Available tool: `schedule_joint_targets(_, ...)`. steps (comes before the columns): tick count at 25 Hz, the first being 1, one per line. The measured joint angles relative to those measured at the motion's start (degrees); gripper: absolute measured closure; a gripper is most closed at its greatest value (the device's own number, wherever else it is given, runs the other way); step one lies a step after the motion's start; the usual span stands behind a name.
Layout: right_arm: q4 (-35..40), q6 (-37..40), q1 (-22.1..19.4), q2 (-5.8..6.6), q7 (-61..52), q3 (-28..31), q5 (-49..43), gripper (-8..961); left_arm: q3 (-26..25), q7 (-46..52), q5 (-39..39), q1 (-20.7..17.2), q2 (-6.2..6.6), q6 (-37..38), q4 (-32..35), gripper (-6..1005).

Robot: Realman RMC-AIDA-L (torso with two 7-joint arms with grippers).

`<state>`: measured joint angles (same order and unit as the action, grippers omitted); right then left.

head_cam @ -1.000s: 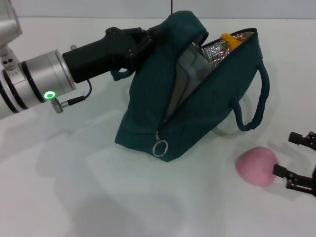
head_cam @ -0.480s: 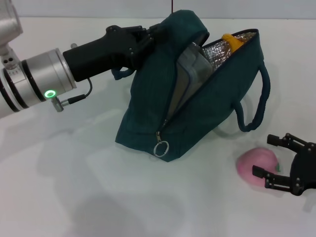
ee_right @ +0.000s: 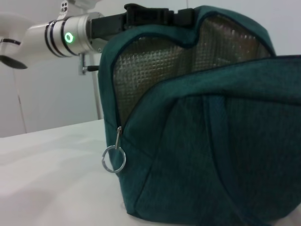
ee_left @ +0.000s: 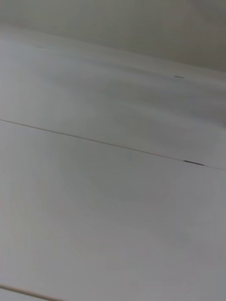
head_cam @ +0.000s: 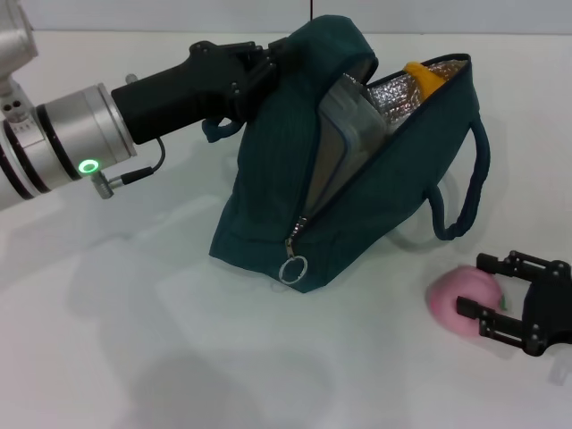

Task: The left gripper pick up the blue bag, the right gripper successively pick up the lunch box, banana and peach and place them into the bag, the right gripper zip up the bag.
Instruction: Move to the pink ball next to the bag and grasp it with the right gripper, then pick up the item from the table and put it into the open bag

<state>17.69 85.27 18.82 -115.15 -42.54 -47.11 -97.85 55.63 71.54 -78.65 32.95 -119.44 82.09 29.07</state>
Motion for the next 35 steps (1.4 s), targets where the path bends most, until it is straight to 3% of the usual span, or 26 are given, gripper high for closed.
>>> schedule_joint_targets(1, 0.02, -0.1, 0.15, 0.01, -0.13, -0.16, -0.08, 287, 0.0, 0.0, 0.0, 0.02, 0.0, 0.0, 0.05, 952)
schedule_joint_targets(7, 0.01, -0.53, 0.54, 0.02, -0.47, -0.45, -0.15, 436, 0.0, 0.0, 0.0, 0.02, -0.04, 0.0, 0.16, 952)
schedule_joint_targets(13, 0.08, 0.64, 0.37, 0.11, -0.49, -0.44, -0.13, 677, 0.0, 0.0, 0.0, 0.0, -0.04, 0.0, 0.2, 952)
schedule_joint_targets(21, 1.84, 13.97, 0.02, 0.29, 0.31, 0.25, 2.15, 740, 0.0, -0.08, -0.01, 0.01, 0.0, 0.0, 0.2, 952)
schedule_joint_targets(25, 1.59, 19.31, 0.87, -0.02, 1.44, -0.07, 12.45, 770, 0.0, -1.12, -0.01, 0.01, -0.03, 0.0, -0.03, 953)
schedule_joint_targets(29, 0.18, 20.28, 5.42, -0.35, -2.32, -1.19, 22.0, 797, 0.0, -1.39, -0.01, 0.09, -0.08, 0.0, -0.11, 953)
schedule_joint_targets(35, 1.45, 13.87, 15.39, -0.18, -14.57, -5.15, 22.21, 835, 0.0, -1.49, -0.01, 0.1, -0.09, 0.0, -0.19, 953)
